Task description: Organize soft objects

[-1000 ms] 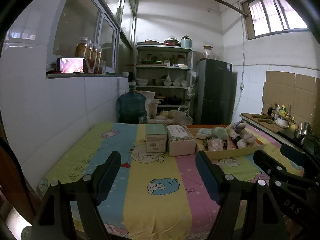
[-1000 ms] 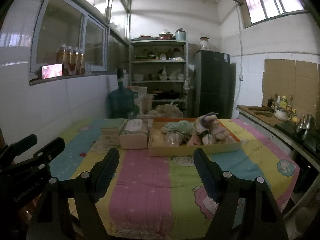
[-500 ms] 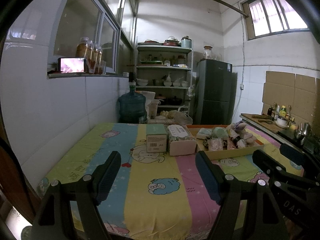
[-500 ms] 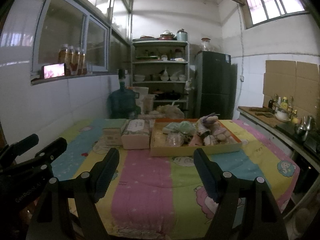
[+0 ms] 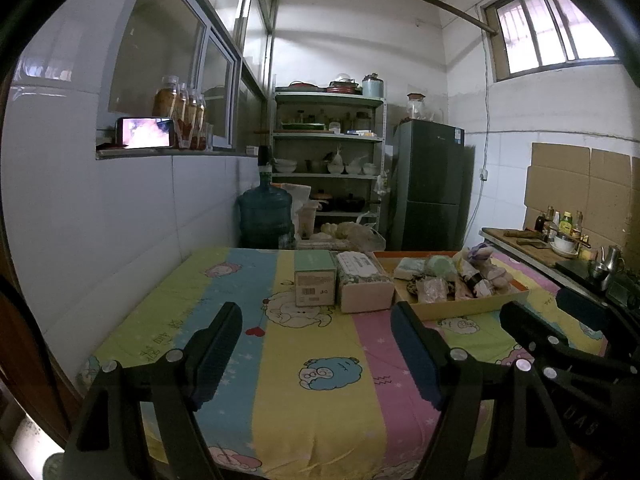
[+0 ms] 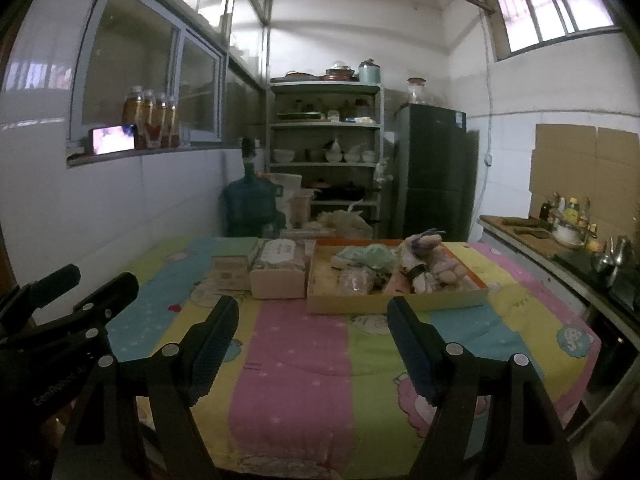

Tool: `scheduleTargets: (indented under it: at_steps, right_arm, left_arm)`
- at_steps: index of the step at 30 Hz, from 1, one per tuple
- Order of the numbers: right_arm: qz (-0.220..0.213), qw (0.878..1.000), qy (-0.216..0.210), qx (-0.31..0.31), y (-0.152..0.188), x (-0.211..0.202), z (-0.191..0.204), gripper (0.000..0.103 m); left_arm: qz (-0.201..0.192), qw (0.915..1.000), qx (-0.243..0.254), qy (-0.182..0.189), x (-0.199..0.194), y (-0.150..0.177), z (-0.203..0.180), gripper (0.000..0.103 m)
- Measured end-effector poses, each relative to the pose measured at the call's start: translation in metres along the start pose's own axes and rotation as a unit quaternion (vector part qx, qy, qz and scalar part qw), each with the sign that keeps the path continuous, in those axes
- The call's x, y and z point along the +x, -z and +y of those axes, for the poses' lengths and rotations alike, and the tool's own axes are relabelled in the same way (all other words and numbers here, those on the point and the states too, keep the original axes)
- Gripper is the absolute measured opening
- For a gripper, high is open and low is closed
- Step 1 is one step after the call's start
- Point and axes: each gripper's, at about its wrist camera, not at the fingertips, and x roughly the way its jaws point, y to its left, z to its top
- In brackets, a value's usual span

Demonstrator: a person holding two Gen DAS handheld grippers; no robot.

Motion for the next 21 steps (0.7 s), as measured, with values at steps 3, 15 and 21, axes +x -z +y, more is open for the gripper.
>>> scheduleTargets:
  at_steps: [3, 15, 21]
  right_arm:
    - [0.001, 1.0, 0.0, 0.0, 0.0, 0.0012, 0.0005, 0.078]
    - [-0.001, 1.0, -0.001, 0.001, 0.0011, 0.0013, 0.0002, 0.078]
    - [-0.001, 1.0, 0.0, 0.002, 0.002, 0.0012, 0.0002, 0.078]
  left_arm:
    - [0.001, 1.0, 0.0, 0.0, 0.0001, -0.0007, 0.0003, 0.077]
    - [0.001, 1.0, 0.0, 0.0, -0.0002, -0.001, 0.0008, 0.077]
    - [0.001, 1.0, 0.0, 0.0, -0.0001, -0.0007, 0.0005, 0.077]
